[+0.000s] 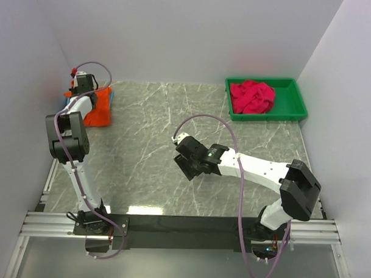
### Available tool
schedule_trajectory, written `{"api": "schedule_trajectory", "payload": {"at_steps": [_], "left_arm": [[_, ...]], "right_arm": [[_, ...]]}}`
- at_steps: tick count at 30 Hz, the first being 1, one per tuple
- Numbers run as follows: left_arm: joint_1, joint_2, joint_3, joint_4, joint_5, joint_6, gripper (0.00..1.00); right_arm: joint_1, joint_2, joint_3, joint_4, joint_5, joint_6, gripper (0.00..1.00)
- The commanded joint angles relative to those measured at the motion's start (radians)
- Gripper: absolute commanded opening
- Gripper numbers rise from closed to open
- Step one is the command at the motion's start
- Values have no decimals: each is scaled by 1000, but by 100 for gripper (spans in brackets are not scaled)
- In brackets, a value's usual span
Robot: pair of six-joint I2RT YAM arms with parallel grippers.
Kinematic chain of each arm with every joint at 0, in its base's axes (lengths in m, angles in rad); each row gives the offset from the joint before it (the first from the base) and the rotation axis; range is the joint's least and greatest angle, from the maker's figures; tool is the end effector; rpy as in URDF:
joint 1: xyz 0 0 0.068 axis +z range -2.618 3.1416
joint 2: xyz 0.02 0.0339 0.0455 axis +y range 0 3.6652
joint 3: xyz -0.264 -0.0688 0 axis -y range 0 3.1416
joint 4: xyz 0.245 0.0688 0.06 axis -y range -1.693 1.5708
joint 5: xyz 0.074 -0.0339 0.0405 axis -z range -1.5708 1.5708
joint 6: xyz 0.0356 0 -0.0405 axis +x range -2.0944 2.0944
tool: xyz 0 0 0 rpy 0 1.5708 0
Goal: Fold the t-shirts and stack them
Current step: Neatly place the folded tshirt to the corner, then reset both grippers
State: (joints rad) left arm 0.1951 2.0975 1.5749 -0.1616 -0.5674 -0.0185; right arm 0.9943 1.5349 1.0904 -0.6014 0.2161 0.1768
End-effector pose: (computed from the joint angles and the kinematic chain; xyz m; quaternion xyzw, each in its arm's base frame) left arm 0.4628 0.1110 0.2057 -0.2118 0.8495 0.2882 0.3879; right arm 0.1765 0.2574 0.2320 -0.3559 0.8921 0.0558 0.2725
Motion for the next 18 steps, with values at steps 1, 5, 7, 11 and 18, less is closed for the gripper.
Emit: {"api": "schedule_trajectory", "payload": {"at_steps": [1, 5, 7, 11, 18], "left_arm": [[3, 15, 45, 54, -65, 8, 7], [4, 35, 66, 48, -136, 29, 32], [4, 38, 82, 37, -166, 26, 56], [18, 41, 131, -32, -200, -53, 71], [52, 7, 204, -142, -201, -182, 75]], "right_arm": [[0, 5, 51, -12, 11, -11, 65], [1, 16, 62, -23, 6, -10, 65], [1, 14, 63, -26, 6, -8, 65], [0, 11, 71, -32, 12, -8, 64], [1, -4, 65, -29, 25, -5, 64]]}}
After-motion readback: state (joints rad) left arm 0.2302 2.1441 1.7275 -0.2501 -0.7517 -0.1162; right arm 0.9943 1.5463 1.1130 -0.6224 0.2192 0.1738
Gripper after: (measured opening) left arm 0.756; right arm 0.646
